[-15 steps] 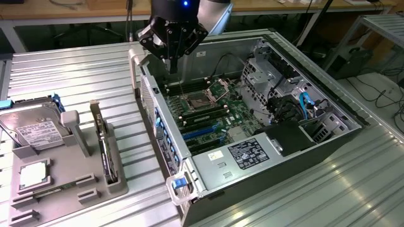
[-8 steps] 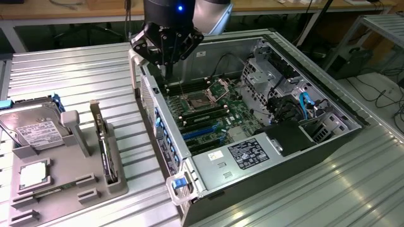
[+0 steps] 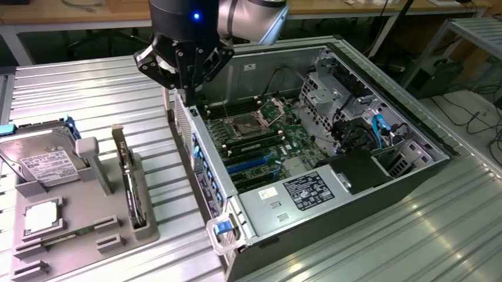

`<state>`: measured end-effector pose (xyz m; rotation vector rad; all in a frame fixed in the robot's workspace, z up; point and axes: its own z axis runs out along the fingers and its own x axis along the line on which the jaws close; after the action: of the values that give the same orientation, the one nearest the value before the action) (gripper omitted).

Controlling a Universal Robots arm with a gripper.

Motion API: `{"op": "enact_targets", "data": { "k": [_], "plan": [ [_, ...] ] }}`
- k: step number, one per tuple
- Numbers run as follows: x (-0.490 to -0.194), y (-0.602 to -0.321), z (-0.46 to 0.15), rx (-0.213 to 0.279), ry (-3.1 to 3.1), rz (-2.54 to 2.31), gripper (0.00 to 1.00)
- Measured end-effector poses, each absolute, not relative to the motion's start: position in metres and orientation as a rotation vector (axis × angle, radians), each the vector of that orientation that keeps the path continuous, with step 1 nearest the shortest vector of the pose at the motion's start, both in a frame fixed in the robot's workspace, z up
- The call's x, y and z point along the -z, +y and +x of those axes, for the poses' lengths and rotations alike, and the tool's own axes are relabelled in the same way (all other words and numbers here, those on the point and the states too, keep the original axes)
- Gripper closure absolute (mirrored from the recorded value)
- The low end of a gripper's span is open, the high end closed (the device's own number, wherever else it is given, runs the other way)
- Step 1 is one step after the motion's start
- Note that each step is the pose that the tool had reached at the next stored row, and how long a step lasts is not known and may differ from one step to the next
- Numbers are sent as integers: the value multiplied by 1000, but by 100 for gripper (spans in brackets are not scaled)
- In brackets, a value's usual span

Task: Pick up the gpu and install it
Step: 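Reach for the gpu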

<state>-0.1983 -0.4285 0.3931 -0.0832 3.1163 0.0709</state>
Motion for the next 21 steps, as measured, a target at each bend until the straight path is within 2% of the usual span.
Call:
{"op": "enact_targets", "data": {
  "k": [12,21],
  "plan": [
    [-393,-451,-246,-73,3116,-83,89],
    [-393,-448,-280,-74,3115,-142,89]
  ]
}}
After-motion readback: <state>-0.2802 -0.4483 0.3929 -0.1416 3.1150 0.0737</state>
